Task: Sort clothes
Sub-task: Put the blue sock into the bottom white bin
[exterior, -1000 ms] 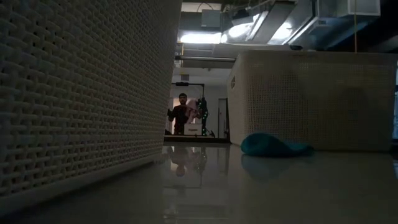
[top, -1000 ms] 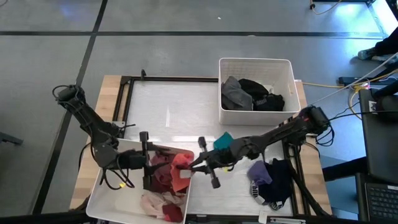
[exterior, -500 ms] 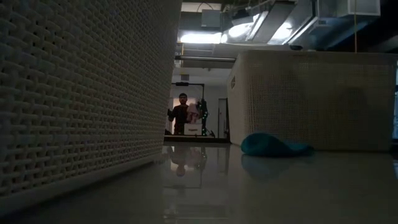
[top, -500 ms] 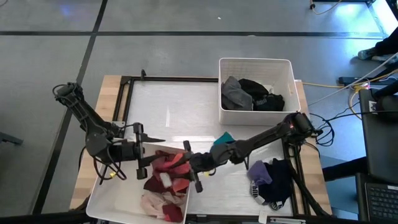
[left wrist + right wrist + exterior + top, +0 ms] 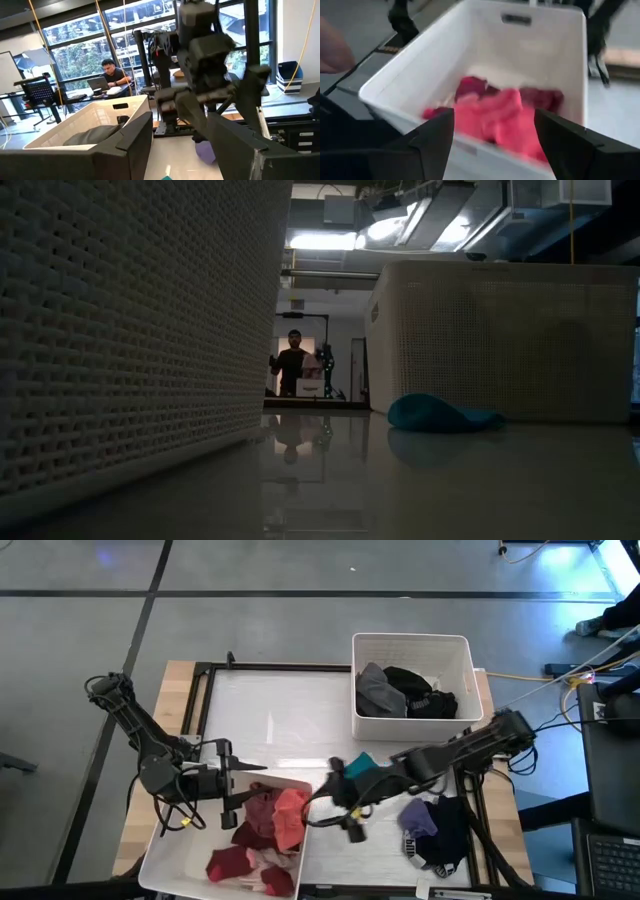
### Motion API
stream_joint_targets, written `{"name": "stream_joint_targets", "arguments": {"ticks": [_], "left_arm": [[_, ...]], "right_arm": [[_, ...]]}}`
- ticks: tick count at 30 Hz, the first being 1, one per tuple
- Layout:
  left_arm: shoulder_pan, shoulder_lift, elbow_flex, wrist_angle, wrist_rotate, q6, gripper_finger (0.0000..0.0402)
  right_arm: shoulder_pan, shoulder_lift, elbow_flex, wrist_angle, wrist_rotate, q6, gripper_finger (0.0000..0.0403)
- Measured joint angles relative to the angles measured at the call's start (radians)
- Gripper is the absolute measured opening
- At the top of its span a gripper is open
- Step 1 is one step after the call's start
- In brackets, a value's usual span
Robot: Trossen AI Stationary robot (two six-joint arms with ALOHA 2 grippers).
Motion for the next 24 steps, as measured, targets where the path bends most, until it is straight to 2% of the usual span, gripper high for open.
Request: {"name": "stream_joint_targets", "arguments": {"ticks": [3, 7, 9, 12, 17, 24], "left_arm": [[0.005, 0.000, 0.000, -0.004, 0.001, 0.000, 0.0180], [0.039, 0.001, 0.000, 0.003, 0.002, -0.008, 0.0180], [0.057, 0.001, 0.000, 0.001, 0.002, -0.009, 0.0180], [0.081, 0.007, 0.000, -0.011, 0.006, -0.005, 0.0180], [0.114, 0.009, 0.000, -0.075, 0.065, -0.006, 0.0180], [0.096, 0.044, 0.000, -0.099, 0.088, -0.030, 0.0180]], "right_arm": [[0.025, -0.058, 0.001, -0.224, 0.071, 0.111, 0.0271], [0.064, -0.075, -0.001, -0.527, 0.277, 0.284, 0.0269], [0.081, -0.075, -0.016, -0.637, 0.353, 0.359, 0.0269], [0.094, -0.076, -0.086, -0.733, 0.405, 0.453, 0.0269], [0.081, -0.075, -0.274, -0.688, 0.378, 0.534, 0.0269], [0.021, -0.075, -0.563, -0.339, 0.315, 0.529, 0.0269]]}}
